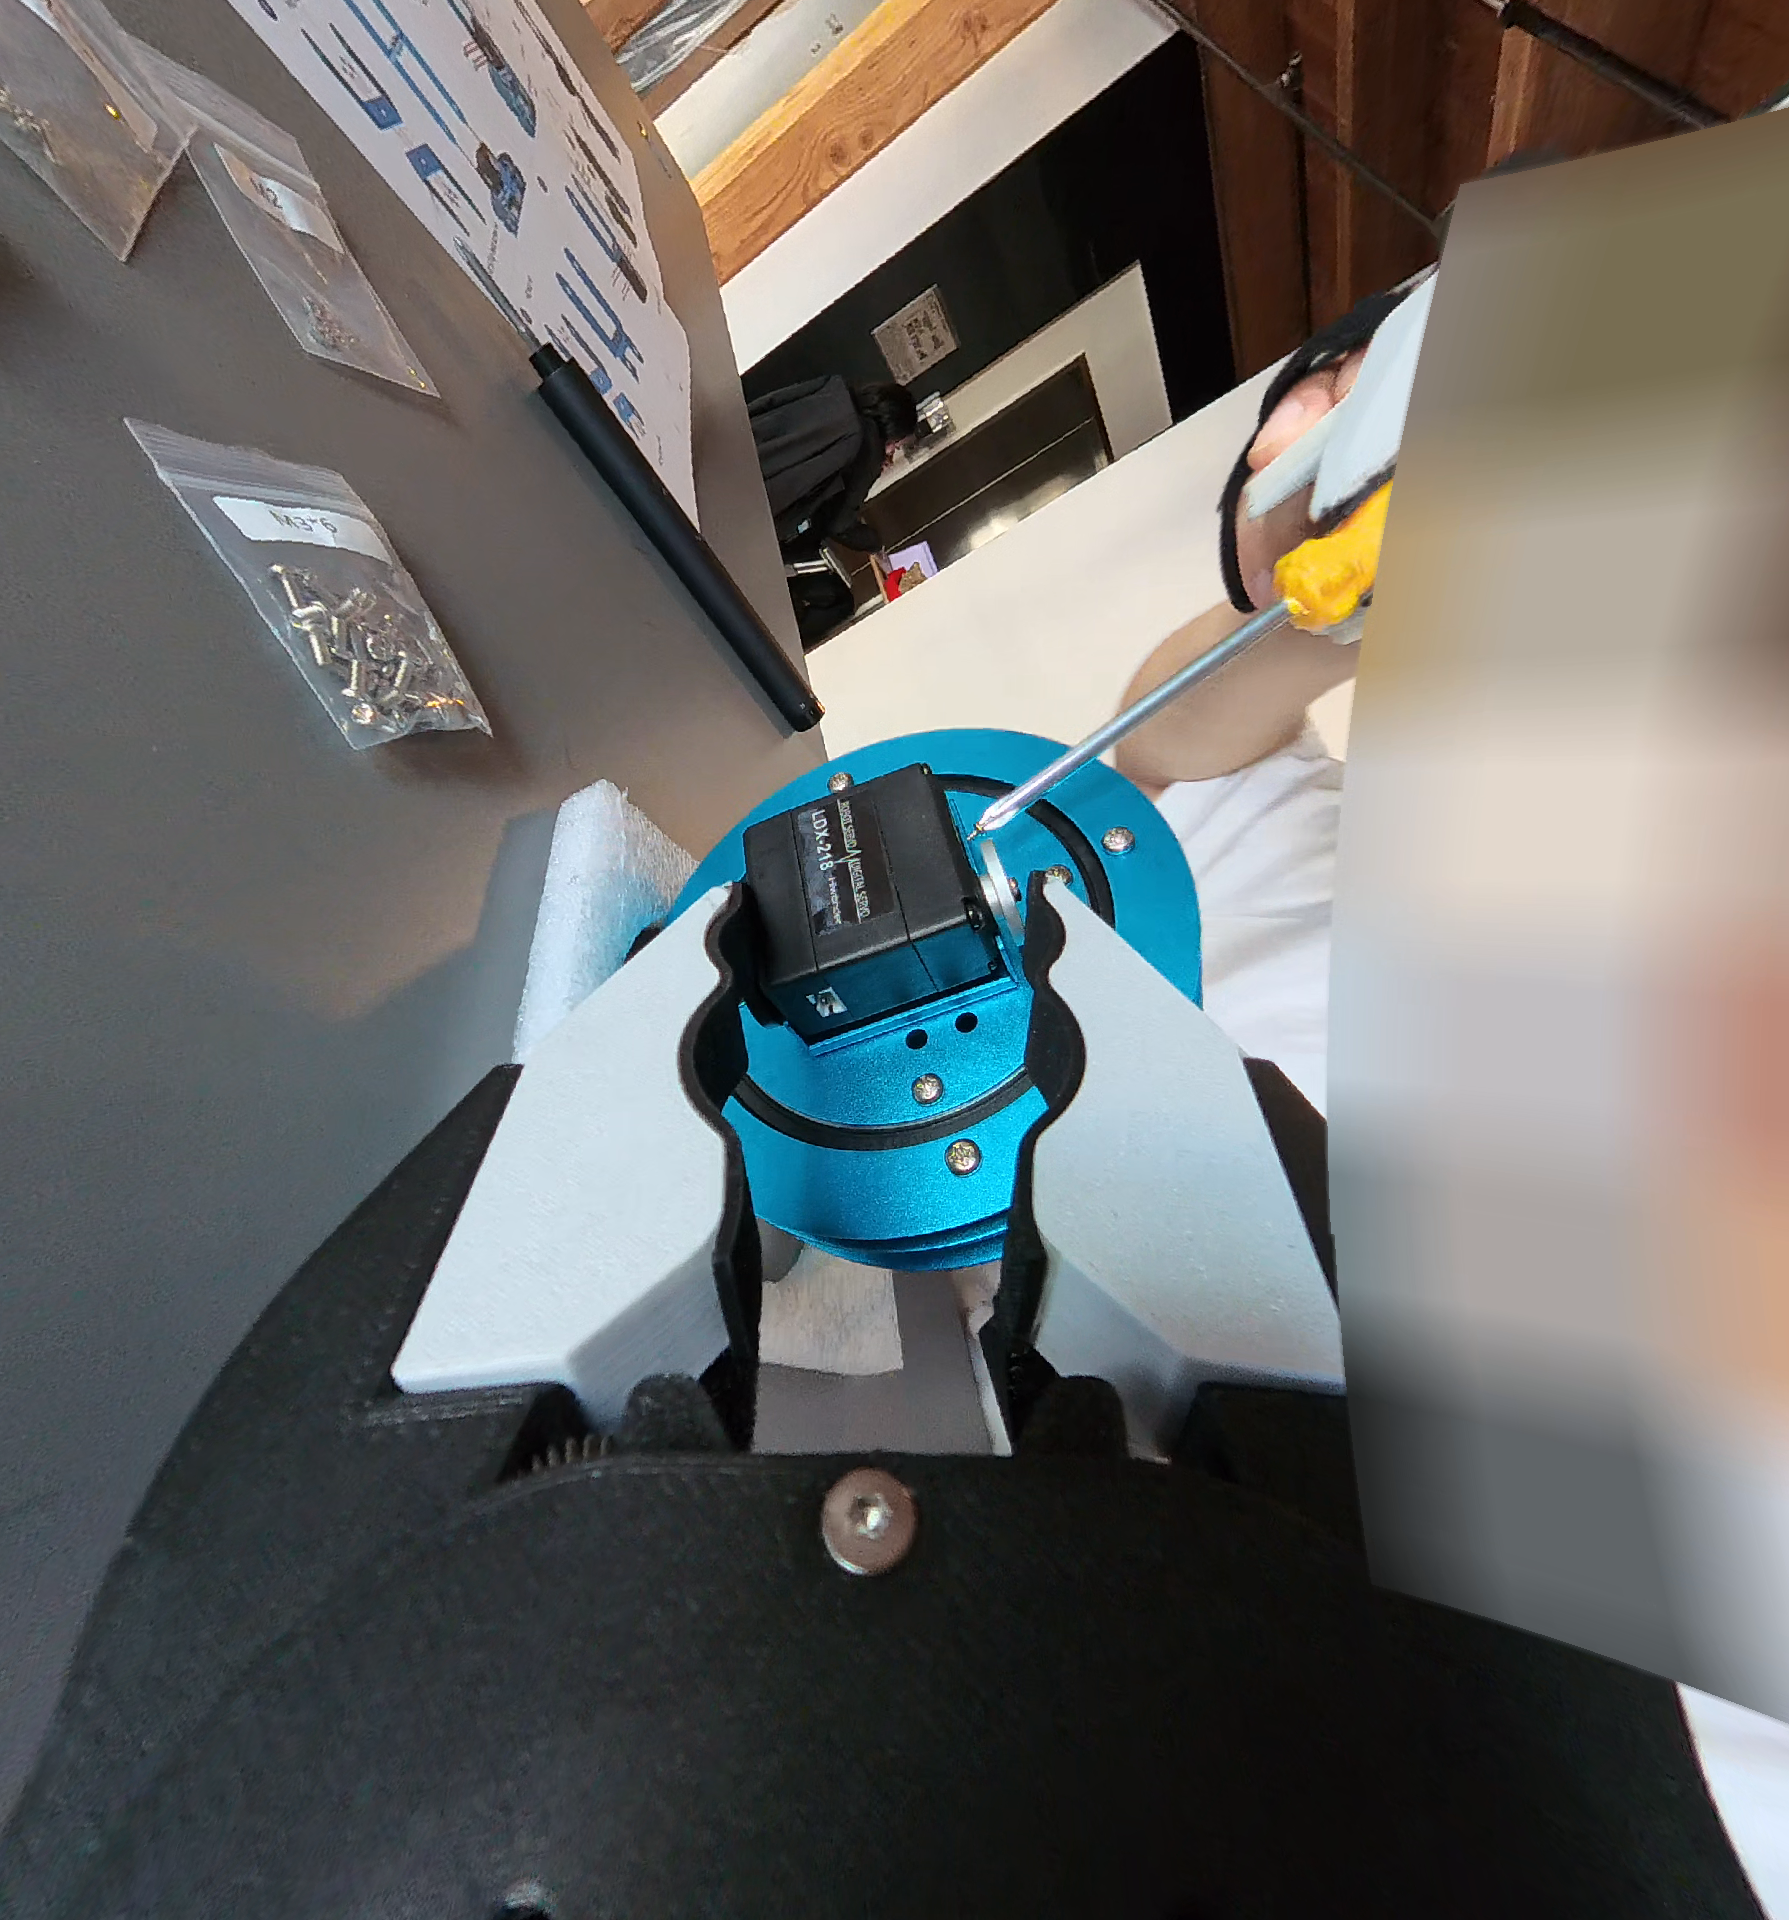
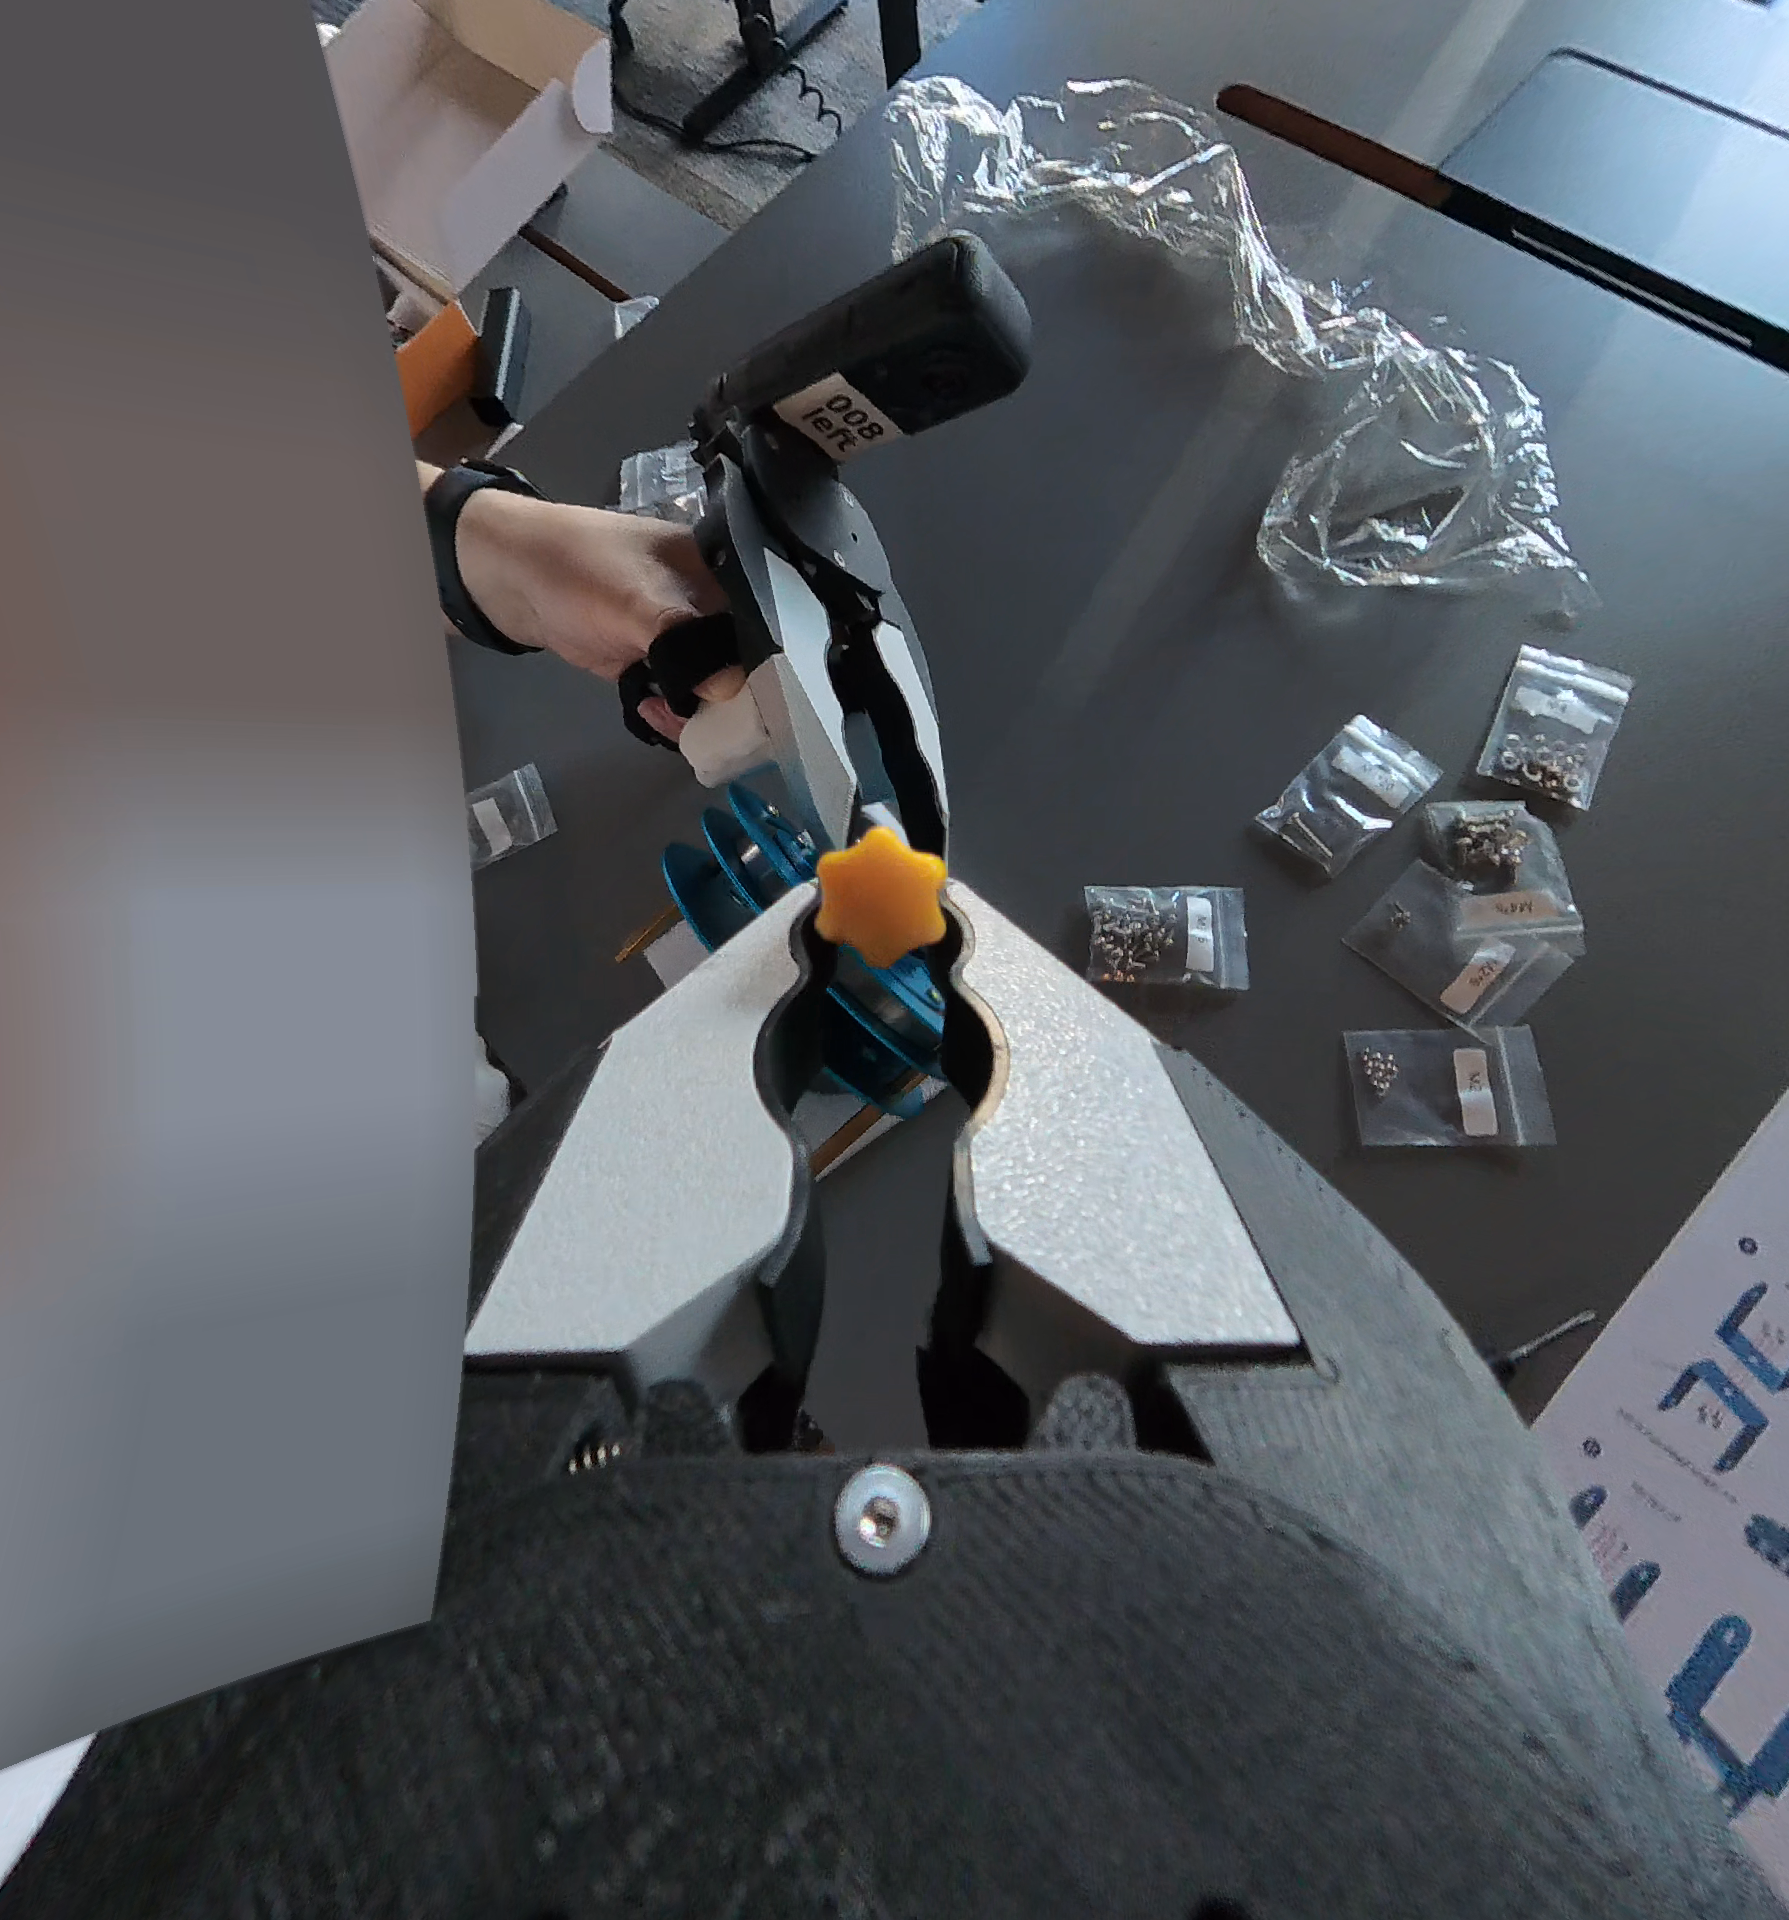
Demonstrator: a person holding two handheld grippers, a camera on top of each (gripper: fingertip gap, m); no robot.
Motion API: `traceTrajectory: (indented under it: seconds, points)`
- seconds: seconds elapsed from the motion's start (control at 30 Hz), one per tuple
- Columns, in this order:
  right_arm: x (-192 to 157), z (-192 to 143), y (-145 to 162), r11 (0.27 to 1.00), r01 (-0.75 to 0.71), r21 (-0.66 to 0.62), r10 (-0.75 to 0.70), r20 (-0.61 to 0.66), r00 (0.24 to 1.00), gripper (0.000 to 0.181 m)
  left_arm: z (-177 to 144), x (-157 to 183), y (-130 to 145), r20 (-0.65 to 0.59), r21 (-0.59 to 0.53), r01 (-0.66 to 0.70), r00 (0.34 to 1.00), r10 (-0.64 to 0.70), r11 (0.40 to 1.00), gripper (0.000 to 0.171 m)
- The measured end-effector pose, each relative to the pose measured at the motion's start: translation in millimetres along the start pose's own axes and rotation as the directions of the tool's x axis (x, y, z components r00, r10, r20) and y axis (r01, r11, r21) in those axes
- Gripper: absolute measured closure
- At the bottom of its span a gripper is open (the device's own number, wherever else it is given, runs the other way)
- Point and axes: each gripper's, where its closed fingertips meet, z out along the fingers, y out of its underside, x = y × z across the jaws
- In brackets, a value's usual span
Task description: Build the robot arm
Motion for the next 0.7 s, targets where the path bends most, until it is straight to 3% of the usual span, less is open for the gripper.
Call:
traceTrajectory:
  seconds: [0.5, 0.7]
  points:
    - [-2, -5, 12, 0.981, -0.153, -0.123, 0.14, -0.107, 0.984, 0.164, 0, 1, 1, 0.034, -0.009, -0.045, 0.998, 0.045, 0.999, 0.121]
    - [-1, -3, 13, 0.953, -0.287, -0.097, 0.273, -0.133, 0.953, 0.164, -3, 1, 3, 0.073, 0.015, -0.036, 0.997, 0.035, 0.999, 0.121]
